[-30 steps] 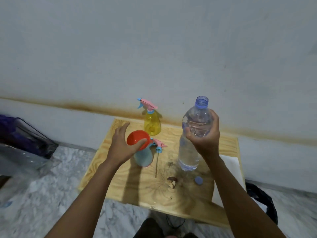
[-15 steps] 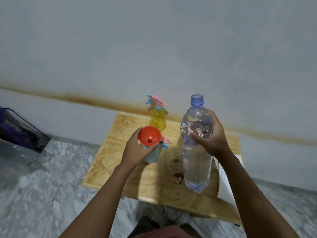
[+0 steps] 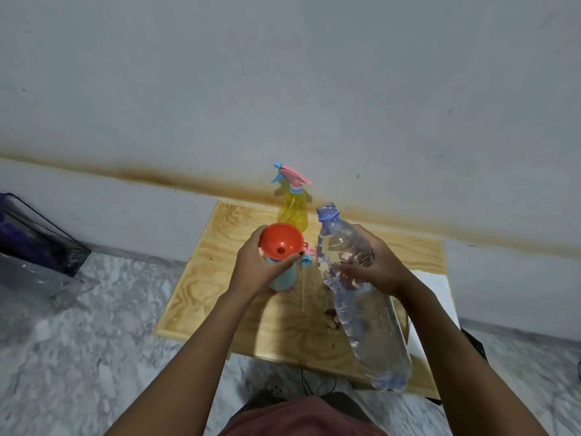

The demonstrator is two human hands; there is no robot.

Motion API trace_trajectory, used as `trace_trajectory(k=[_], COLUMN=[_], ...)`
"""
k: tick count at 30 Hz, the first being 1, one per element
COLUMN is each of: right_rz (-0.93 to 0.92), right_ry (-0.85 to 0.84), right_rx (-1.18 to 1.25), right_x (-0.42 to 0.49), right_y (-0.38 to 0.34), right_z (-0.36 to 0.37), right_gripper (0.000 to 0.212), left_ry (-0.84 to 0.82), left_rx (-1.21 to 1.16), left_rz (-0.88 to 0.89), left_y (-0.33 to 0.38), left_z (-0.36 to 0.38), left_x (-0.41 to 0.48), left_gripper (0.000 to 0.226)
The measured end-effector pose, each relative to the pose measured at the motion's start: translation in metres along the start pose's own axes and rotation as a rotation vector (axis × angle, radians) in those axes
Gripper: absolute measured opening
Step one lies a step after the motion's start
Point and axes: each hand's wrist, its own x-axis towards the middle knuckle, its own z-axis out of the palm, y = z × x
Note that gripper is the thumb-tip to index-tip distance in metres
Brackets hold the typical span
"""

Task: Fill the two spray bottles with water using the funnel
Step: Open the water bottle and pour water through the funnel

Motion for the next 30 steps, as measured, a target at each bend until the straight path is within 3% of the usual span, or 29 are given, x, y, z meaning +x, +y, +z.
trace_trajectory(k=[5,9,15,30], right_rz=[0.066,0.087,0.092,0.101], right_ry=[-0.065,-0.097,-0.134,-0.175], right_rx=[0.041,0.03,-0.024,-0.09], right_x=[0.003,0.006,0.013,0.015], right_y=[0.011,0.015,0.022,0.021], right_z=[0.005,0.01,0.011,0.012], right_gripper=[0.064,0.051,0.065,0.051], left_ry=[-0.003,0.005,0.008,0.006], left_rx=[-0.012,-0.005,0.028,0.052], left_rz=[-0.002,-0.001,-0.006,-0.001], left_y=[0.0,-0.003,-0.005,-0.006], left_z=[0.001,0.002,0.005,0.005], left_x=[0.001,0.002,0.005,0.006], left_gripper=[0.08,0.085,0.093,0.095])
